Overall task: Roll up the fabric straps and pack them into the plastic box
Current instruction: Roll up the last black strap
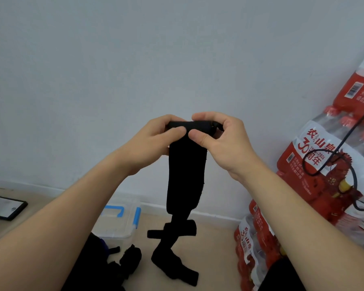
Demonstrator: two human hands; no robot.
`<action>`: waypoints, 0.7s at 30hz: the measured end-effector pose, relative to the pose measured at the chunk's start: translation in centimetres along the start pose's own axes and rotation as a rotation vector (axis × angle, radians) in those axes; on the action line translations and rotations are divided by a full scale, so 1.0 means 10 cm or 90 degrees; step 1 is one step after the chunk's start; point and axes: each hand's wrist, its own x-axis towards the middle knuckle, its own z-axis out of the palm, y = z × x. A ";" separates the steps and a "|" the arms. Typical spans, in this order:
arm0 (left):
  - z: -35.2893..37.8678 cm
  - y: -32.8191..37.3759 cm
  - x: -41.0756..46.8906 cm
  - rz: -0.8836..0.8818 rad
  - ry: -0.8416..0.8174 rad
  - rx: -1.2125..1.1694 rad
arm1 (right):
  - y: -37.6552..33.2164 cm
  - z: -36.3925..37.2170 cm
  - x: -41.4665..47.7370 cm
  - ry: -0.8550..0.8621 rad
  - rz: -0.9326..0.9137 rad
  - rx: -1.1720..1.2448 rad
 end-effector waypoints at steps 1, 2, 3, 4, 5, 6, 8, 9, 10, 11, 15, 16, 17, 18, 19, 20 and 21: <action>0.00 0.00 0.00 0.019 0.012 0.011 | 0.01 -0.02 0.00 -0.006 -0.006 0.010; 0.01 0.00 -0.01 0.042 0.027 0.025 | 0.01 -0.02 0.01 -0.011 -0.008 0.018; 0.02 0.00 -0.01 0.065 0.037 0.035 | 0.01 -0.04 0.01 -0.016 0.000 0.023; 0.03 0.00 -0.01 0.083 0.043 0.042 | 0.01 -0.06 0.02 -0.026 0.017 0.030; 0.03 -0.01 -0.01 0.095 0.046 0.048 | 0.00 -0.08 0.02 -0.042 0.033 0.024; 0.03 -0.01 -0.01 0.103 0.047 0.052 | -0.01 -0.10 0.01 -0.054 0.050 0.001; 0.02 -0.02 -0.01 0.110 0.044 0.060 | 0.00 -0.13 0.00 -0.069 0.066 -0.049; 0.02 -0.02 -0.01 0.111 0.040 0.063 | 0.01 -0.13 -0.01 -0.070 0.060 -0.047; 0.01 -0.02 -0.01 0.111 0.035 0.060 | 0.01 -0.13 -0.01 -0.066 0.051 -0.033; 0.01 -0.02 -0.01 0.105 0.029 0.053 | 0.02 -0.13 -0.01 -0.059 0.036 -0.016; 0.02 -0.02 0.01 0.018 0.012 -0.013 | 0.03 -0.13 -0.02 -0.046 -0.008 0.014; 0.01 -0.02 0.01 0.007 0.012 -0.008 | 0.02 -0.13 -0.03 -0.050 -0.010 0.009; 0.00 -0.03 0.01 0.008 0.016 0.007 | 0.03 -0.14 -0.03 -0.055 -0.017 -0.005; 0.00 -0.03 0.01 0.018 0.021 0.020 | 0.03 -0.14 -0.03 -0.061 -0.021 -0.021; 0.00 -0.03 0.01 0.033 0.025 0.023 | 0.04 -0.15 -0.03 -0.065 -0.020 -0.027; 0.00 -0.03 0.02 0.047 0.025 0.020 | 0.03 -0.16 -0.03 -0.067 -0.008 -0.013; 0.00 -0.04 0.02 0.058 0.021 0.016 | 0.02 -0.16 -0.03 -0.072 0.000 -0.005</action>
